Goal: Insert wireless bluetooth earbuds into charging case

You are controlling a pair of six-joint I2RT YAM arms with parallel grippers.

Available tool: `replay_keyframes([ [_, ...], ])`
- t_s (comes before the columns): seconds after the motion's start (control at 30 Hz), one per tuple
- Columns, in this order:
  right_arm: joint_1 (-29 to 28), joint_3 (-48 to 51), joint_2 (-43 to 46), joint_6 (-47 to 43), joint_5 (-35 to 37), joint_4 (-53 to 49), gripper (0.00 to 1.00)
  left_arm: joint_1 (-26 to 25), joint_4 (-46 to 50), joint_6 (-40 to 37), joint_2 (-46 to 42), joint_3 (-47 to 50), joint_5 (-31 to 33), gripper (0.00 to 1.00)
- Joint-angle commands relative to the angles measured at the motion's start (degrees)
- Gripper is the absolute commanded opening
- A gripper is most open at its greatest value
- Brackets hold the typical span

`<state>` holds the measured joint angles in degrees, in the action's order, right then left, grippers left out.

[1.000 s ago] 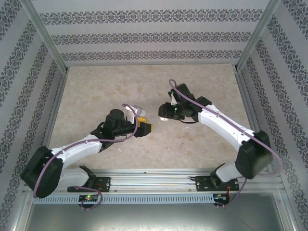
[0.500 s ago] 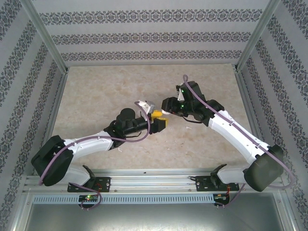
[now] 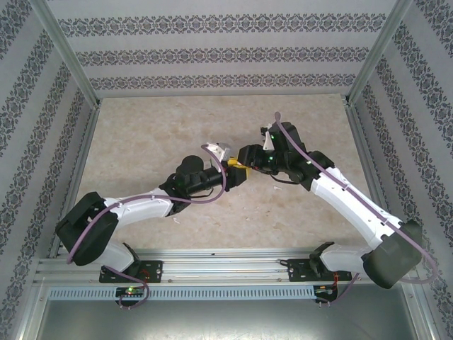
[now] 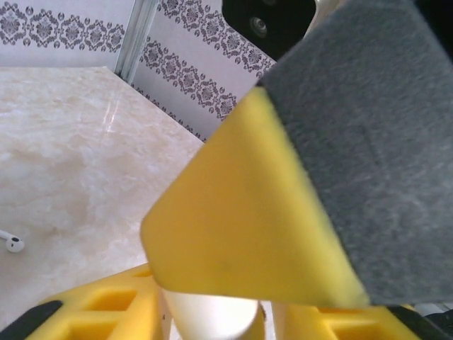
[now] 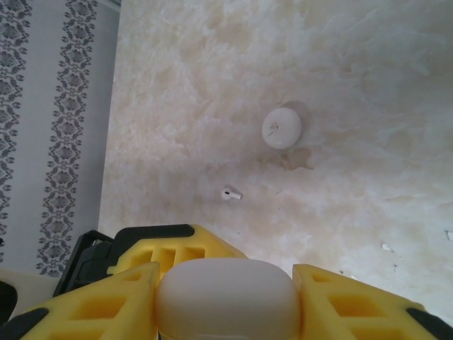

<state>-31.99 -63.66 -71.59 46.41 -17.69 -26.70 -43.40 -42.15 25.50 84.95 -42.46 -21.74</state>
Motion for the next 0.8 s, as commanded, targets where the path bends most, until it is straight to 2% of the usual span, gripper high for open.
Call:
replay_keyframes([
  [0.0,0.08,0.89,1.36,0.78,-2.05,1.21,0.44,-0.28,-5.31,1.46,0.74,-2.26,-1.03,0.32],
  [0.13,0.08,1.56,2.13,0.87,-2.52,1.30,0.46,-0.17,-6.60,2.26,1.59,-2.32,-1.49,0.19],
  [0.23,0.03,1.85,2.87,0.87,-2.64,1.30,0.49,0.15,-7.07,3.25,1.73,-2.39,-2.11,0.13],
  [0.3,0.04,1.96,3.53,0.91,-2.69,1.30,0.52,0.40,-7.25,3.81,1.57,-2.40,-2.45,0.13],
  [0.47,1.11,1.13,5.56,-0.30,-4.46,1.80,0.70,1.90,-8.25,6.44,0.19,-1.52,-5.00,0.10],
  [0.57,3.78,0.99,8.59,-1.44,-7.04,3.35,0.72,3.93,-8.04,8.56,-2.30,-0.48,-8.23,0.10],
  [0.77,9.87,3.02,13.53,-2.28,-17.44,11.39,0.71,7.45,4.75,8.15,-9.09,-4.89,-17.22,0.10],
])
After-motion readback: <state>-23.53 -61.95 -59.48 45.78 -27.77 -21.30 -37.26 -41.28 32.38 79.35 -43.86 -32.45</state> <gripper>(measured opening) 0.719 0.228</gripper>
